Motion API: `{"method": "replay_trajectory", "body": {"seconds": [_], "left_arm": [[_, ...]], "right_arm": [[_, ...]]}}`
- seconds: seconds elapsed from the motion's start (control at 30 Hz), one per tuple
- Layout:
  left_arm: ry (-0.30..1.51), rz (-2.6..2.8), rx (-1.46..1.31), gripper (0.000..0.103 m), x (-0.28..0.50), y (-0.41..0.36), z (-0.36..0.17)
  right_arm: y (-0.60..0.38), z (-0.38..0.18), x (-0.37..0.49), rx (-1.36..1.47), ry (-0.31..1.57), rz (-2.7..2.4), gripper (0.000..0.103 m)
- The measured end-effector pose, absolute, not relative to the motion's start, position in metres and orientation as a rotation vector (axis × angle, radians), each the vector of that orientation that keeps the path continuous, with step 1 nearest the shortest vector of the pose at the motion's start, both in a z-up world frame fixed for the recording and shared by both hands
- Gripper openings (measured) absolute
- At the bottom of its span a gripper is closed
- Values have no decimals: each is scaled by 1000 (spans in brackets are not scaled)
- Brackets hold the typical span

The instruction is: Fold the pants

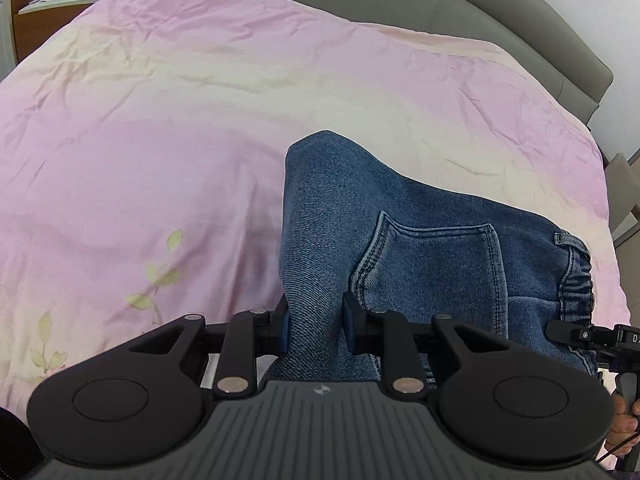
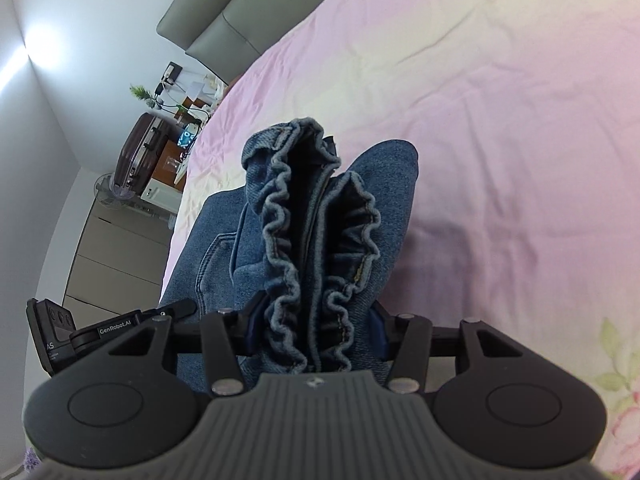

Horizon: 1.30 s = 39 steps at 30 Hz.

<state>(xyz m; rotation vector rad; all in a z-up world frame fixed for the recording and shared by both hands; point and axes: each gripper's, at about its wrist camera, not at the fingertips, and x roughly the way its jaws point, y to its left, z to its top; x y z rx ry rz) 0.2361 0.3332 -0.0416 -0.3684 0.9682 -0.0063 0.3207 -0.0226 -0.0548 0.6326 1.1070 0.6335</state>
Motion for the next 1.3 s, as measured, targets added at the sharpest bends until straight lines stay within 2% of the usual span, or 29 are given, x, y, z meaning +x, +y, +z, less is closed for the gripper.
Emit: {"method": "replay_trajectory", "body": {"seconds": [0.27, 0.37, 0.53, 0.63, 0.73, 0.87, 0.97, 1.03, 1.07, 1.13, 1.2, 1.3], "left_arm": [[1014, 1, -371, 28, 243, 349, -95], [1020, -18, -340, 32, 241, 347, -110], [1003, -33, -402, 40, 239, 359, -124], [1009, 2, -335, 50, 237, 350, -111], [983, 35, -204, 50, 219, 340, -92], [942, 8, -135, 50, 188, 334, -67], [919, -11, -107, 49, 164, 330, -57], [913, -23, -73, 47, 147, 325, -57], [916, -23, -46, 46, 142, 321, -58], [934, -32, -9, 38, 135, 314, -65], [960, -25, -16, 38, 134, 315, -77], [973, -19, -33, 39, 130, 322, -88]], "right_arm": [[-1, -107, 349, 587, 1186, 620, 48], [-1, -126, 355, 561, 1225, 597, 49], [-2, -147, 363, 563, 1242, 580, 57], [7, -136, 363, 500, 1231, 574, 65], [0, -116, 355, 429, 1199, 566, 70], [-5, -78, 336, 298, 1080, 592, 70], [-4, -49, 308, 172, 950, 631, 57], [3, -34, 288, 80, 864, 694, 44], [10, -30, 278, 25, 826, 726, 40], [26, -31, 266, -53, 807, 767, 28], [33, -43, 259, -100, 833, 779, 18], [39, -65, 250, -207, 825, 728, 16]]}}
